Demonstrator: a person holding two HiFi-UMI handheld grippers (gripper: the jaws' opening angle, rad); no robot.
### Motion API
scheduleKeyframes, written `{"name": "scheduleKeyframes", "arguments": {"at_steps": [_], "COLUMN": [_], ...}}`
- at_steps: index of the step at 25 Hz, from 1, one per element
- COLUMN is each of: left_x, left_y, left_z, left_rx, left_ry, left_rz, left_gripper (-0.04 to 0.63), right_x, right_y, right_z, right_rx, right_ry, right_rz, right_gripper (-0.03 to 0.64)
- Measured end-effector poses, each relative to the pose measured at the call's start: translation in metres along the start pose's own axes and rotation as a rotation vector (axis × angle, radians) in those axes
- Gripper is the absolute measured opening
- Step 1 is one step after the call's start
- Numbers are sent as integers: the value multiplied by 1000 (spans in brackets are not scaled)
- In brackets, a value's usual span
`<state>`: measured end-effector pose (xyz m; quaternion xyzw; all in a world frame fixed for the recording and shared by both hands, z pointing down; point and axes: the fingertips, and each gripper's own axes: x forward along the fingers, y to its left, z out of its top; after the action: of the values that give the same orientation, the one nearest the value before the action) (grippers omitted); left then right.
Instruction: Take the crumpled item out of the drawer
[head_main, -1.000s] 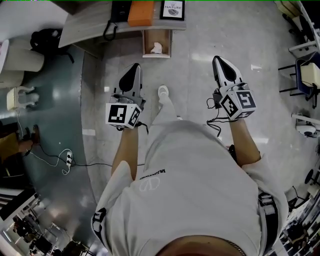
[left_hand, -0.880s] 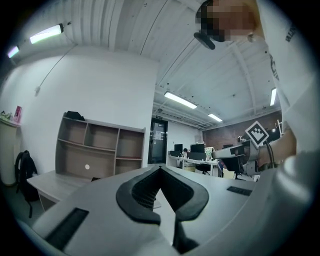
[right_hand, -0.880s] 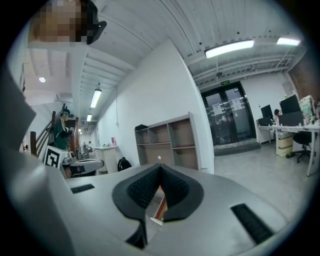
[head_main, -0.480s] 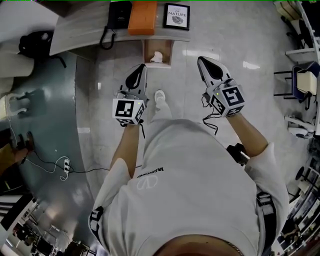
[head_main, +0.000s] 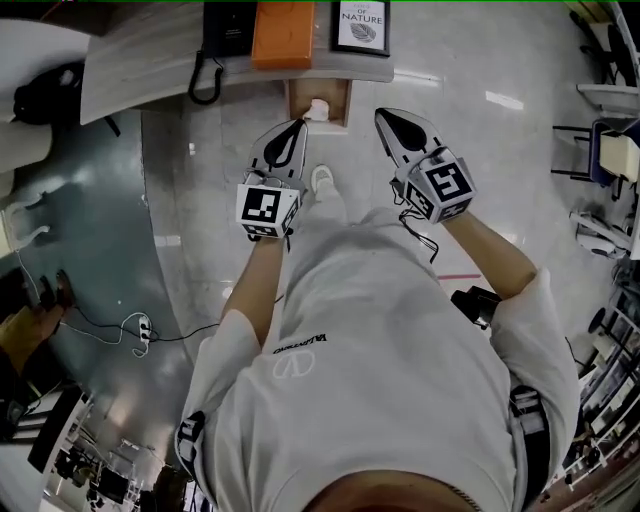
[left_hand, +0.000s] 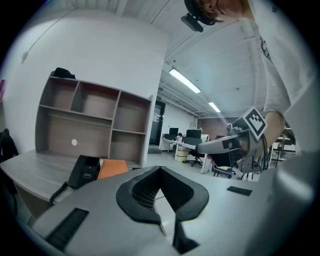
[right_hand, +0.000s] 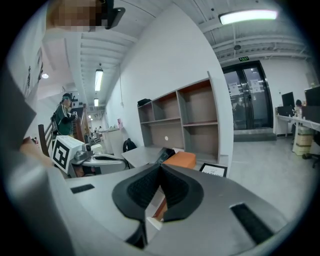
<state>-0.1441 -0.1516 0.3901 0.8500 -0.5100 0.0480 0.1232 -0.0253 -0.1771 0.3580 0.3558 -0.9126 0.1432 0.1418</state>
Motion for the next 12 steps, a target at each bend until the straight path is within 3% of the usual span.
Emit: {"name": "scheduleKeyframes", "arguments": {"at_steps": [6,12], "left_x": [54,93], "left_y": [15,28], "left_z": [-52,-112], "left_rx": [-52,-89], "left_ry": [104,198], "left_rz": [1,52], "left_gripper": [0,0], "right_x": [40,83], "right_y": [-28,-46], "right_z": [-44,-103], "right_rx": [24,59], "right_ry": [71,135], "right_rz": [2,16], "right_gripper": [2,2]}}
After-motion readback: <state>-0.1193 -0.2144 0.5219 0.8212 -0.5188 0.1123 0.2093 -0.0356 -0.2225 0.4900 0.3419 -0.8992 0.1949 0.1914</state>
